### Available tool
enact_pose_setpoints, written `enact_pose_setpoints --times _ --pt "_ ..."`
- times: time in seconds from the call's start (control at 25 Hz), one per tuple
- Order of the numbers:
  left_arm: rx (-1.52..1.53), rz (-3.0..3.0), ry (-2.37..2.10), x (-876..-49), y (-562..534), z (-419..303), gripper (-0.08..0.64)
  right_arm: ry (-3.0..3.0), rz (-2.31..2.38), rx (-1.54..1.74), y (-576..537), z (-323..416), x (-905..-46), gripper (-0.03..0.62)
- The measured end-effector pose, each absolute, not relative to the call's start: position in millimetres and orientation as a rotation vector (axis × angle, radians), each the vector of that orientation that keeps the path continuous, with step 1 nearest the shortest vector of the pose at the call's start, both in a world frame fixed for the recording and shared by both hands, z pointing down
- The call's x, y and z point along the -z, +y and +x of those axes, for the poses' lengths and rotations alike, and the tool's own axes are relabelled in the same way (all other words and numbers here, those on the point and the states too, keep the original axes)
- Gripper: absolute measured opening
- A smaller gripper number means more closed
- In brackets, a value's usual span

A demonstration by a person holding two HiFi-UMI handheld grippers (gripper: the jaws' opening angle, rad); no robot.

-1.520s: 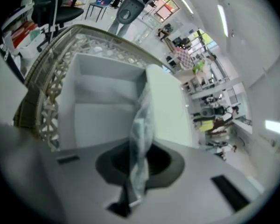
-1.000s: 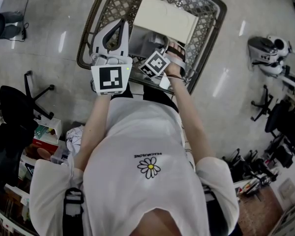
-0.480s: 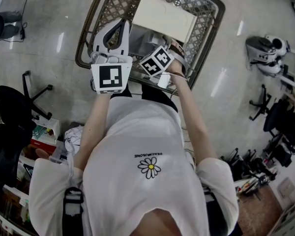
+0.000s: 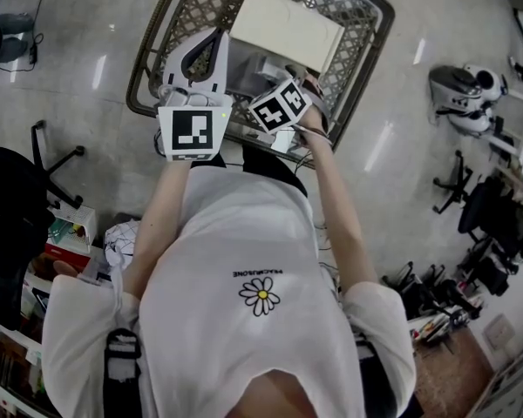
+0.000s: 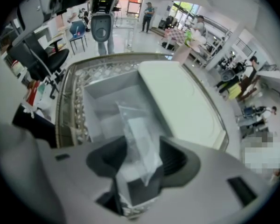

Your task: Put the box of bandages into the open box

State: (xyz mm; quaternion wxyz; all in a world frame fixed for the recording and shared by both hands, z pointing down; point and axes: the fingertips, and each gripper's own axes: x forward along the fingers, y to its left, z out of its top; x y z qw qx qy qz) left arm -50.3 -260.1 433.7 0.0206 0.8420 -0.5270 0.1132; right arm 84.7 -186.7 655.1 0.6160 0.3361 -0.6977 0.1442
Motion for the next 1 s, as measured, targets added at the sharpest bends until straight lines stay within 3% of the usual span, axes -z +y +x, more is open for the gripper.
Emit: enact_pose_setpoints --times 1.0 --pt "-0.249 2.680 -1.604 -411 -270 -27 0.023 -1.664 0.883 -0.286 -197 85 -600 0.225"
